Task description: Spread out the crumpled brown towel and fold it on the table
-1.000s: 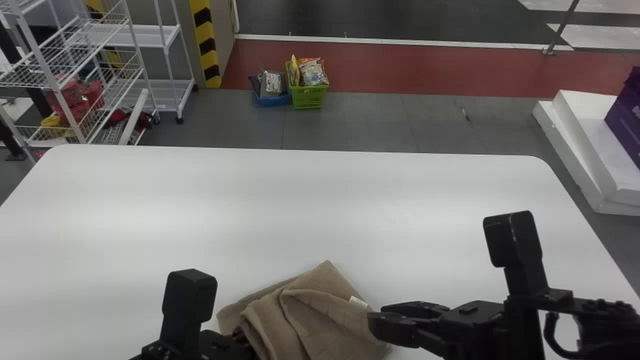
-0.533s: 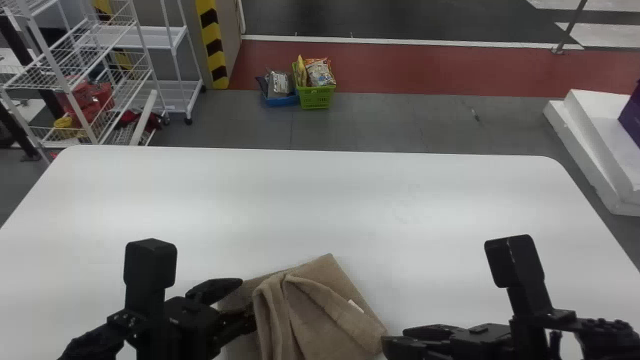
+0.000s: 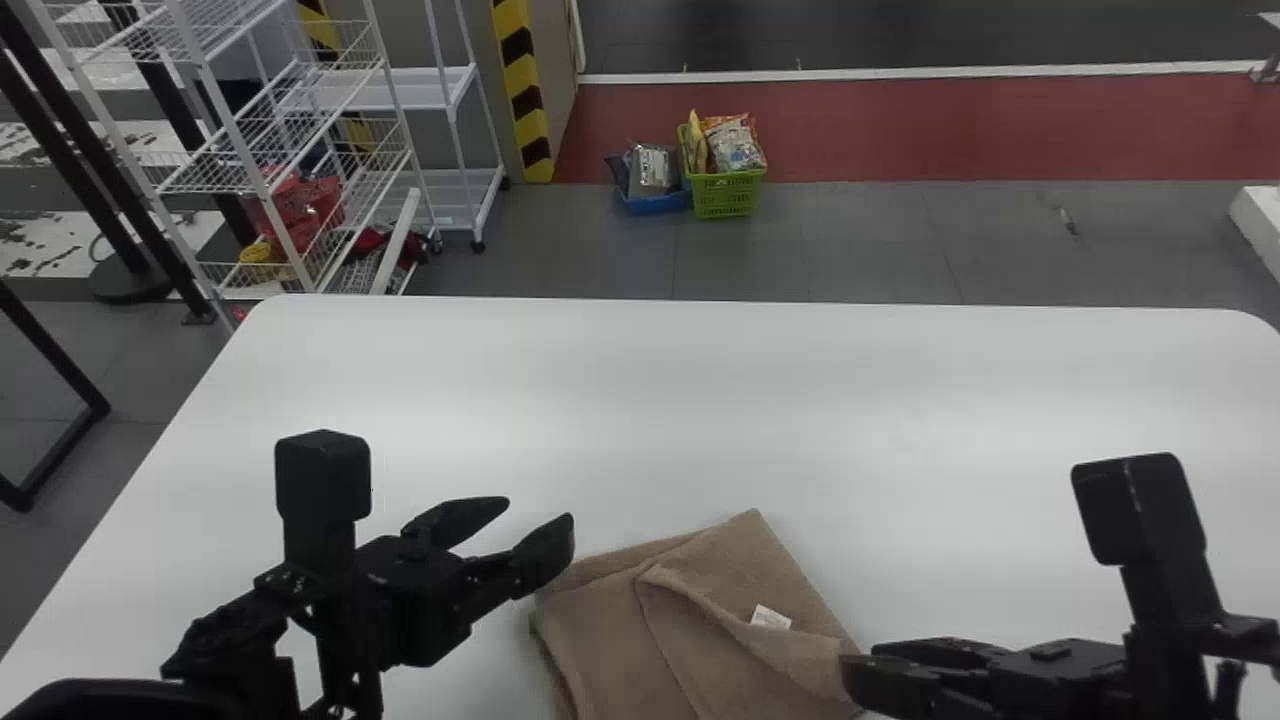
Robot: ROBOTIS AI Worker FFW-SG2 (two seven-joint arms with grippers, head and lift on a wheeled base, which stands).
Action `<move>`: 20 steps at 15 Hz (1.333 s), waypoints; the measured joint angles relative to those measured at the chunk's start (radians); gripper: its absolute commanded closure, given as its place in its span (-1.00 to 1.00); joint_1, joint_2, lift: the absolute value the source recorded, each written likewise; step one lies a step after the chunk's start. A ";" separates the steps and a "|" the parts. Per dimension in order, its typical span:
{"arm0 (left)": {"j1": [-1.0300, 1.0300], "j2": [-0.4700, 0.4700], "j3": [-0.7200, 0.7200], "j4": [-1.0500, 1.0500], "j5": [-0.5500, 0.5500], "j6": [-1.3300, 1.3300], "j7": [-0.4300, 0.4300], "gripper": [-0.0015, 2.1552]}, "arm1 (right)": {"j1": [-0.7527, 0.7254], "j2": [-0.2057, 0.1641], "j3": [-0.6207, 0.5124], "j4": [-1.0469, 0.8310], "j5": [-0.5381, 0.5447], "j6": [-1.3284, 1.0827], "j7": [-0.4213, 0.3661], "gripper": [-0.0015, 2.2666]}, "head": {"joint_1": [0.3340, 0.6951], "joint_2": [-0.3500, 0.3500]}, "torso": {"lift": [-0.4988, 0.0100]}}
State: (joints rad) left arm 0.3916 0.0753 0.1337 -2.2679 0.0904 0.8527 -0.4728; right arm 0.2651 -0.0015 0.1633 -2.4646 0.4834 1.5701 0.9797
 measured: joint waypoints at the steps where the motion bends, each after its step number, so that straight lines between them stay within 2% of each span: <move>1: 0.000 0.000 0.039 0.000 0.022 -0.013 -0.010 -0.59 | 0.009 0.000 0.001 -0.006 -0.032 0.000 -0.001 0.09 | 1.00 0.53 | 0.46; 2: -0.002 -0.001 0.082 -0.001 0.045 -0.018 -0.019 -0.59 | 0.025 0.000 0.005 -0.019 -0.054 0.000 0.000 0.15 | 1.00 0.60 | 0.46; 5: -0.022 -0.001 0.211 -0.002 0.108 -0.017 -0.056 -0.59 | 0.093 0.000 0.013 -0.084 -0.073 0.000 0.010 0.15 | 1.00 0.90 | 0.46; 7: -0.035 0.000 0.267 0.004 0.124 -0.009 -0.082 -0.59 | 0.134 0.000 0.002 -0.124 -0.074 0.000 0.023 0.14 | 1.00 0.99 | 0.46; 10: -0.042 -0.001 0.298 0.025 0.126 -0.003 -0.091 -0.59 | 0.175 0.000 -0.021 -0.150 -0.074 0.000 0.035 0.14 | 1.00 1.00 | 0.46; 13: -0.044 -0.002 0.296 0.043 0.129 -0.003 -0.095 -0.59 | 0.169 0.000 -0.041 -0.085 -0.079 0.000 0.028 0.14 | 1.00 1.00 | 0.46; 20: -0.052 -0.002 0.307 0.053 0.137 0.000 -0.109 -0.59 | 0.091 0.000 -0.054 0.094 -0.100 0.000 -0.041 0.14 | 1.00 0.97 | 0.46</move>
State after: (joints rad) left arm 0.3392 0.0736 0.4408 -2.2150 0.2273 0.8523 -0.5815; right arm 0.3557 -0.0015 0.1098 -2.3710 0.3834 1.5701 0.9387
